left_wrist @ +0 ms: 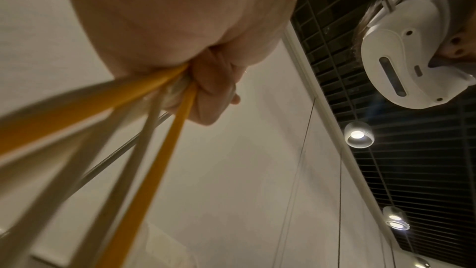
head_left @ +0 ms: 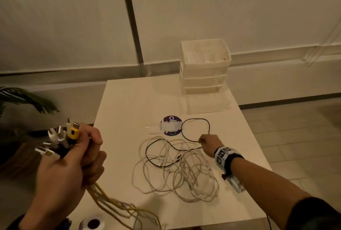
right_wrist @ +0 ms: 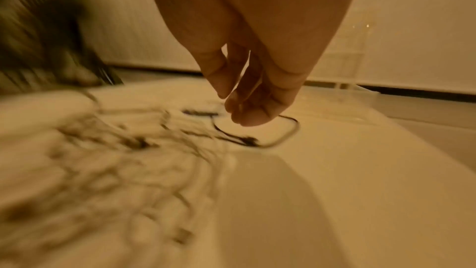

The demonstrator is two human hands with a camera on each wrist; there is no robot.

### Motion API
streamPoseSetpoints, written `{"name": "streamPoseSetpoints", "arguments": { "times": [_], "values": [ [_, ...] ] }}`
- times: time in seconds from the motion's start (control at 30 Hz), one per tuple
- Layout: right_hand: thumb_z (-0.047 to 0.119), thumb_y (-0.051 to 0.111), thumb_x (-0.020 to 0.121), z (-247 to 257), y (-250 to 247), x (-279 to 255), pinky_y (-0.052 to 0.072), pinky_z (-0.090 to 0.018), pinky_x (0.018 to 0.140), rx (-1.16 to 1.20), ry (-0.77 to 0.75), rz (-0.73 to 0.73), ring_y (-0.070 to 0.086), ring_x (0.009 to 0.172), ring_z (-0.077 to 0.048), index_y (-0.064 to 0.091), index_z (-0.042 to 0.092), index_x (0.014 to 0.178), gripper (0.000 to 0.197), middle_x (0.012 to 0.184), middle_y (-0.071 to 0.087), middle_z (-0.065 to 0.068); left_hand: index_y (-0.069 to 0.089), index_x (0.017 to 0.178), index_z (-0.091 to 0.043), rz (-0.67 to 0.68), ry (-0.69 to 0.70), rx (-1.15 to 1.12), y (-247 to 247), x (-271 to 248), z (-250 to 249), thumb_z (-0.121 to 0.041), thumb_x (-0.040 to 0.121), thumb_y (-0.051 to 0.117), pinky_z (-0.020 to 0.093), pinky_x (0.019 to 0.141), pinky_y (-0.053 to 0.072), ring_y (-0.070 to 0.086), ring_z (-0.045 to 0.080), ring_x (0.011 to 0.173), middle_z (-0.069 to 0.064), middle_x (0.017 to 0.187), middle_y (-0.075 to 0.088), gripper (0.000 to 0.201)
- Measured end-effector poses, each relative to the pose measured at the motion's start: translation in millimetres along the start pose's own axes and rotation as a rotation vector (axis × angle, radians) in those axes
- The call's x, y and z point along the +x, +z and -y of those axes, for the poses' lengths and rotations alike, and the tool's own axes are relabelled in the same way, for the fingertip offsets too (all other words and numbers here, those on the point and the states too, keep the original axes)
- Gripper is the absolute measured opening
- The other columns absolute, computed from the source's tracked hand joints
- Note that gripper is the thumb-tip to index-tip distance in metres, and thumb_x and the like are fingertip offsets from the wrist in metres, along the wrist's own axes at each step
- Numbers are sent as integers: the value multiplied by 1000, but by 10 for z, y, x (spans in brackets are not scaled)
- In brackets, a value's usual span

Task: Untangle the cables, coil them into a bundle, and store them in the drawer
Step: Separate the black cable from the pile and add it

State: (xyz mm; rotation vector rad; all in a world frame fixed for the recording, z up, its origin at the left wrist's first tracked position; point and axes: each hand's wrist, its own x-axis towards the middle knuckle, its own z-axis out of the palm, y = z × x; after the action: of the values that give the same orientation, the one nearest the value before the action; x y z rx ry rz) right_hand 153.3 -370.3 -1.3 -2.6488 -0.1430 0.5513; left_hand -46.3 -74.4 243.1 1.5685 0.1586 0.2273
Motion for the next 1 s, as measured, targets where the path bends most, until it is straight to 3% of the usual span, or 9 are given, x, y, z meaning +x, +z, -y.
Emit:
{"name": "streamPoseSetpoints", "arguments": {
  "times": [0.17, 0.3, 0.5, 0.57, 0.63, 0.73, 0.8, 0.9, 1.0],
  "values": [
    [13, 44, 97, -250, 118, 469, 44, -35, 95, -210, 23, 99, 53, 118, -29, 52, 11, 130, 34, 131, 53, -12, 49, 60, -24, -67, -41, -33, 150, 241, 49, -45, 78, 56, 14, 40, 21, 22, 5, 36, -12, 44, 31, 28],
    [20, 47, 95, -217, 271, 550, 47, -40, 91, -271, -65, 97, 49, 115, -33, 54, 8, 119, 28, 123, 47, -12, 58, 72, -16, -76, -91, -125, 189, 380, 112, -37, 92, 45, 12, 39, 21, 20, 8, 37, -3, 48, 27, 31],
    [17, 49, 92, -140, 270, 407, 45, -42, 89, -344, -31, 115, 47, 118, -31, 45, 7, 122, 31, 125, 47, -12, 58, 72, -15, -87, -115, -112, 337, 485, 76, -45, 78, 55, 16, 40, 17, 19, 10, 39, 1, 52, 25, 30],
    [13, 43, 94, -106, 145, 322, 45, -39, 78, -197, -3, 83, 56, 107, -34, 42, 6, 122, 29, 116, 55, -15, 58, 72, -14, -72, -111, -126, 353, 495, 67, -45, 76, 56, 17, 39, 17, 19, 10, 39, 1, 52, 25, 31],
    [11, 45, 93, -76, -100, 208, 40, -32, 65, 40, -46, -8, 61, 83, -33, 47, 7, 113, 20, 88, 62, -15, 58, 74, -13, -63, -99, -139, 341, 496, 79, -44, 78, 55, 16, 39, 18, 19, 10, 40, 1, 52, 25, 31],
    [2, 50, 87, 65, -653, -78, 43, -29, 59, 424, -74, -122, 55, 58, -23, 63, 18, 100, 24, 62, 61, -11, 57, 76, -12, -44, -88, -166, 315, 510, 94, -43, 81, 53, 15, 38, 20, 20, 9, 40, -1, 53, 26, 32],
    [-5, 43, 85, 229, -969, -310, 45, -33, 56, 722, -72, -88, 51, 54, -26, 71, 10, 85, 31, 57, 57, -13, 57, 78, -10, -17, -68, -177, 308, 525, 93, -41, 84, 52, 16, 38, 21, 20, 10, 41, 0, 53, 27, 31],
    [-8, 37, 89, 549, -1318, -715, 50, -41, 64, 973, -196, -8, 60, 69, -36, 71, 1, 89, 34, 72, 65, -20, 56, 83, -8, 44, -31, -192, 321, 544, 58, -34, 93, 44, 18, 40, 18, 17, 13, 43, 1, 55, 25, 30],
    [-17, 36, 86, 850, -1476, -1104, 55, -40, 82, 883, -429, 130, 69, 99, -22, 62, 12, 119, 51, 110, 72, -6, 62, 97, -6, 77, -3, -213, 325, 547, -13, -33, 94, 43, 21, 43, 14, 15, 14, 47, 4, 63, 24, 32]
  ]
}}
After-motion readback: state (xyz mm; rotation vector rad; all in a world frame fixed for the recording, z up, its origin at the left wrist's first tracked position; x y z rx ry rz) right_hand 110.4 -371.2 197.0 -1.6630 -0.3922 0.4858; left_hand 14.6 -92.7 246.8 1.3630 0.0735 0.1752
